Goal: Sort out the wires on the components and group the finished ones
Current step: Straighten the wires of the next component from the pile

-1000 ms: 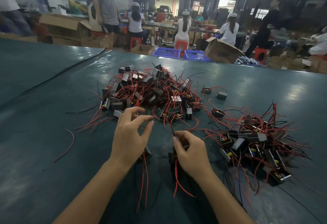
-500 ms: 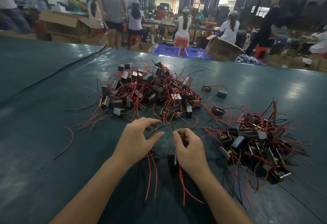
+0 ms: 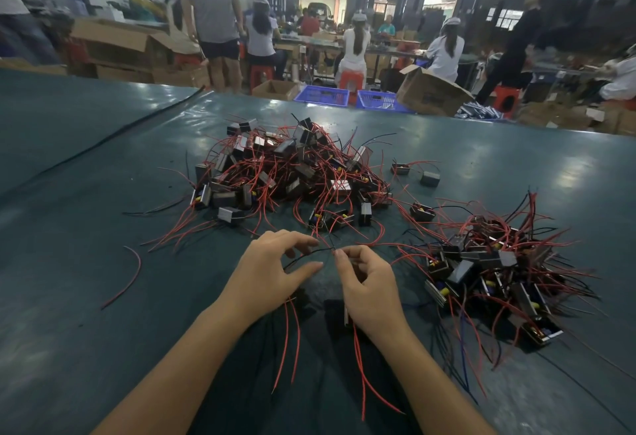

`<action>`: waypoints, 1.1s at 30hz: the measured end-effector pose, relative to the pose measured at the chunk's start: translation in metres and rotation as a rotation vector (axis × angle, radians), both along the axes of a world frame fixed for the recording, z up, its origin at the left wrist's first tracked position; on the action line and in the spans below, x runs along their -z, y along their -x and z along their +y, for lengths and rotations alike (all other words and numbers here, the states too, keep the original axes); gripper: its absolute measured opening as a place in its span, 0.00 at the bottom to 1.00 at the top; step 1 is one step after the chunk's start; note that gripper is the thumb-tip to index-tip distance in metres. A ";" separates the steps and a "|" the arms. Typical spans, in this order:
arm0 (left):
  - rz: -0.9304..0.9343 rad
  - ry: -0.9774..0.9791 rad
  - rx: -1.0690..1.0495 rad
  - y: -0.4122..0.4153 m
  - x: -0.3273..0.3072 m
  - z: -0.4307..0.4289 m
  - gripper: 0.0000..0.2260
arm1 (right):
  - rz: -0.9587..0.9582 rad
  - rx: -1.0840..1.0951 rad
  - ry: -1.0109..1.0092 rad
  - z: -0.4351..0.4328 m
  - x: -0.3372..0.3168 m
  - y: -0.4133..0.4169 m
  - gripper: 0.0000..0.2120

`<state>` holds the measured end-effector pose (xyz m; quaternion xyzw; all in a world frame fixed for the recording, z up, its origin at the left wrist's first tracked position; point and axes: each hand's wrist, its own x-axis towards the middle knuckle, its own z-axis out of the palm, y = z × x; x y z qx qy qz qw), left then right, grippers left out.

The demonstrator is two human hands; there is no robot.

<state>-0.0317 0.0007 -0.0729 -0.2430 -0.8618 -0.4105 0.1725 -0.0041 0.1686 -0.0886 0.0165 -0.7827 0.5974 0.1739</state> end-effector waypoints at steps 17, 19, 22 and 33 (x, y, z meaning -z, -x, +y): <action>-0.145 -0.254 0.038 -0.001 -0.006 0.005 0.15 | 0.008 0.046 0.127 0.000 -0.006 -0.001 0.06; -0.161 -0.278 0.049 -0.001 -0.007 0.005 0.15 | 0.014 0.032 0.154 -0.001 -0.007 -0.002 0.05; -0.187 -0.328 0.044 -0.001 -0.009 0.006 0.09 | 0.026 0.012 0.199 -0.003 -0.010 -0.002 0.06; -0.397 -0.625 0.036 0.001 -0.016 0.004 0.05 | 0.019 -0.021 0.231 -0.007 -0.017 -0.007 0.04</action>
